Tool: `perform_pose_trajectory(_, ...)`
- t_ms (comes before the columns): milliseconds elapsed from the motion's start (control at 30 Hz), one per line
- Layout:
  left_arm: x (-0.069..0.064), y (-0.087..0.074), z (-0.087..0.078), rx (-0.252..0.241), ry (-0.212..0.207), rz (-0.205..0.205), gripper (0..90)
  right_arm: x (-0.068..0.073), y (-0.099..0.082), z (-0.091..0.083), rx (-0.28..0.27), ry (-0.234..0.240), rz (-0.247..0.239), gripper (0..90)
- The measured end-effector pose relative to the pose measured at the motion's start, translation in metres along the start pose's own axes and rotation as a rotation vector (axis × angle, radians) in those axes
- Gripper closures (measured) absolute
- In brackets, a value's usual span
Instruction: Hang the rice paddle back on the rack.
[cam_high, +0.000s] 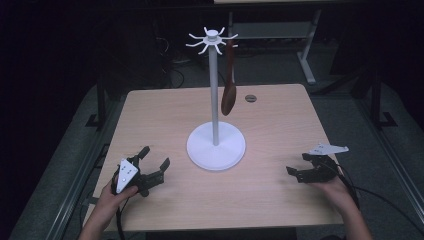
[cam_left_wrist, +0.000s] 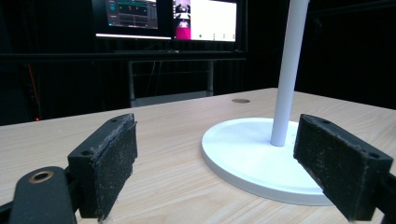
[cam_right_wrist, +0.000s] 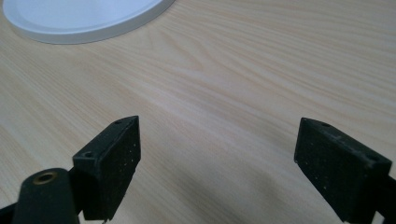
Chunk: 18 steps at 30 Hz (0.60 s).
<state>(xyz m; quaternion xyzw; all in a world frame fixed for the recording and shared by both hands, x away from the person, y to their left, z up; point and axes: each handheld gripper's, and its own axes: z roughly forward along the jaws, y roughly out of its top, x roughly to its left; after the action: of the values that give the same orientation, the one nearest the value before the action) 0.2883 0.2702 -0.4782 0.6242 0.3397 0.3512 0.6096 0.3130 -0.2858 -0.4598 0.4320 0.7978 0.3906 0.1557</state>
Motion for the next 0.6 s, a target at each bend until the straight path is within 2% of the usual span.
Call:
perform_pose_trajectory(100,-0.0002,0.0,-0.0002,0.0,-0.002,0.002,12.9,0.0001,-0.0015,0.0009,0.004,-0.004,0.001,14.0)
perform_pose_trajectory(300,-0.0007,0.0,-0.0005,0.0,-0.001,0.002,12.9,0.0016,-0.0028,0.0038,0.016,-0.019,-0.028,13.9)
perform_pose_trajectory(600,-0.0008,0.0,-0.0007,0.0,0.001,0.001,13.0,0.0001,-0.0028,0.0023,0.008,-0.017,-0.028,13.9)
